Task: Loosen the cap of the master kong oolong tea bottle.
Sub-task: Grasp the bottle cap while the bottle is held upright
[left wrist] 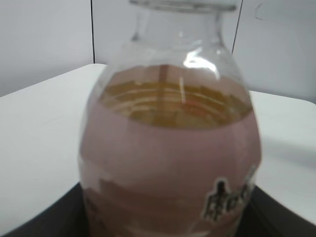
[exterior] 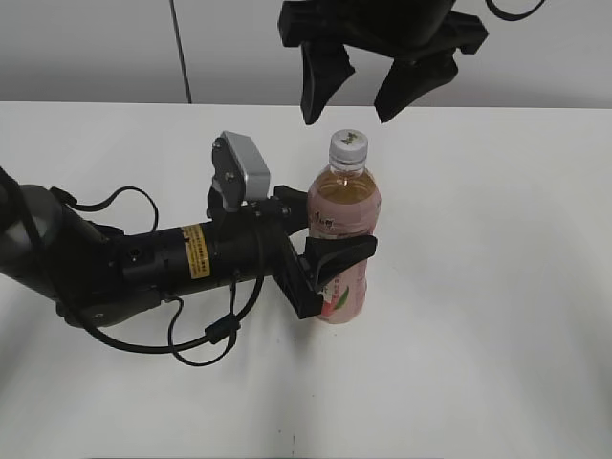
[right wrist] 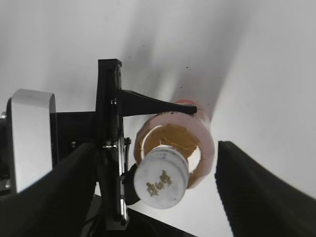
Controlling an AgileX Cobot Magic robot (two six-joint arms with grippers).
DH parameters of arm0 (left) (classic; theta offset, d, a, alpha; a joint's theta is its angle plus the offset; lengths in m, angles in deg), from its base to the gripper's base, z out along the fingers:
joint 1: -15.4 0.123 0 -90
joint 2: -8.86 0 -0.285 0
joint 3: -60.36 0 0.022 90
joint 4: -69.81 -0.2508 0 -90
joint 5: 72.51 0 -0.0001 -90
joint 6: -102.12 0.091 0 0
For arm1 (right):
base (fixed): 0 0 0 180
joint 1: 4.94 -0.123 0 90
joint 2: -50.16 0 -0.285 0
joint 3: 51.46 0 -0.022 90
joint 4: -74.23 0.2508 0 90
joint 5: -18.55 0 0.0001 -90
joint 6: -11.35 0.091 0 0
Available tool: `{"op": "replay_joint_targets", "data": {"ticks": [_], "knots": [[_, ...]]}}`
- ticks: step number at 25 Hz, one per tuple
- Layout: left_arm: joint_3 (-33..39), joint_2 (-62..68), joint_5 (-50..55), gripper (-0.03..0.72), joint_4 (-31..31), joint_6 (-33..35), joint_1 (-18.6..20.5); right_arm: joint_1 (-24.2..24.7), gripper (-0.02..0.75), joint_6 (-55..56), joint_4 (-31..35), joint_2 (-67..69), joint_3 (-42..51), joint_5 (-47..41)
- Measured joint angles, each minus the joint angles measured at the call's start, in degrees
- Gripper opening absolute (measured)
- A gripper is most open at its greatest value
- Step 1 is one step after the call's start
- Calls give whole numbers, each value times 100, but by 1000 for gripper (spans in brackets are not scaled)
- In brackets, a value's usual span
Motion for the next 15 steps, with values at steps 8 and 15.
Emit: {"op": "replay_joint_targets", "data": {"ticks": [8, 15], "knots": [[0, 0, 0, 406, 6, 0, 0, 0, 531, 175, 228, 53, 0, -7], [0, 0, 0, 406, 6, 0, 0, 0, 524, 182, 223, 161, 94, -7]]}}
